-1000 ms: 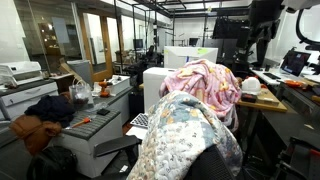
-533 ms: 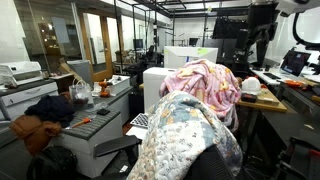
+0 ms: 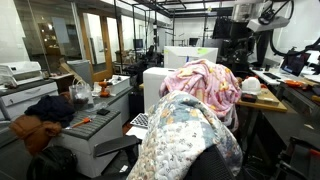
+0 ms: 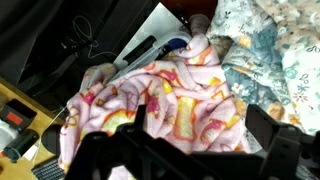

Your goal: Pick up the blanket and put it on the chair

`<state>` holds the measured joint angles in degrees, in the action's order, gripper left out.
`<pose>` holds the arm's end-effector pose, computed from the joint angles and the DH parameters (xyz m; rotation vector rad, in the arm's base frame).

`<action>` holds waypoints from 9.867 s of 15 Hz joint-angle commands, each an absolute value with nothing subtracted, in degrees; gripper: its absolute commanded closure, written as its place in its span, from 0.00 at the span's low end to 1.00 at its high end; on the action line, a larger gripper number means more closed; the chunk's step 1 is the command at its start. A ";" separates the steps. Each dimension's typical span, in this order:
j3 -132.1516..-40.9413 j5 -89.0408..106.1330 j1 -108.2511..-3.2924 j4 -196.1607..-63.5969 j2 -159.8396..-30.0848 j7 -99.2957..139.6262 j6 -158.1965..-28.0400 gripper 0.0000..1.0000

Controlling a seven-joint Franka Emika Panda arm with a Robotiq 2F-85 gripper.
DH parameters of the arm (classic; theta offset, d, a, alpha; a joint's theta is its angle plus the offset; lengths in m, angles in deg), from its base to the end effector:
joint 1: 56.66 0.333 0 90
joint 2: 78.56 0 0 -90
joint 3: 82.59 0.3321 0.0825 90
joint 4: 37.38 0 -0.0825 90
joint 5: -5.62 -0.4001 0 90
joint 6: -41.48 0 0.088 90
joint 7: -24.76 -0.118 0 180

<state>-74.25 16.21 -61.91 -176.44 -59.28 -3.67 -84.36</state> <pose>0.4568 0.0179 0.4380 2.9199 -0.5117 0.2240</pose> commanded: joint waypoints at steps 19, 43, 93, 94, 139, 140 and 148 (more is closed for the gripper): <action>-92.92 29.52 -61.75 -155.87 -94.40 -4.65 -114.83 0.00; -77.65 -20.78 -68.55 -158.29 -85.28 38.55 -98.20 0.98; -81.45 -23.25 -52.99 -145.25 -60.69 22.13 -70.10 0.98; -80.83 -23.21 -52.49 -145.04 -61.14 21.64 -69.90 0.98; -74.03 -18.18 -46.89 -135.77 -83.50 17.00 -67.76 0.00; -74.96 -18.06 -47.85 -137.26 -82.61 15.98 -68.44 0.00; -81.48 -15.68 -54.72 -159.12 -75.31 8.97 -80.72 0.00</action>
<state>-80.30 -16.90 -53.30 -149.53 -80.13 13.33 -75.44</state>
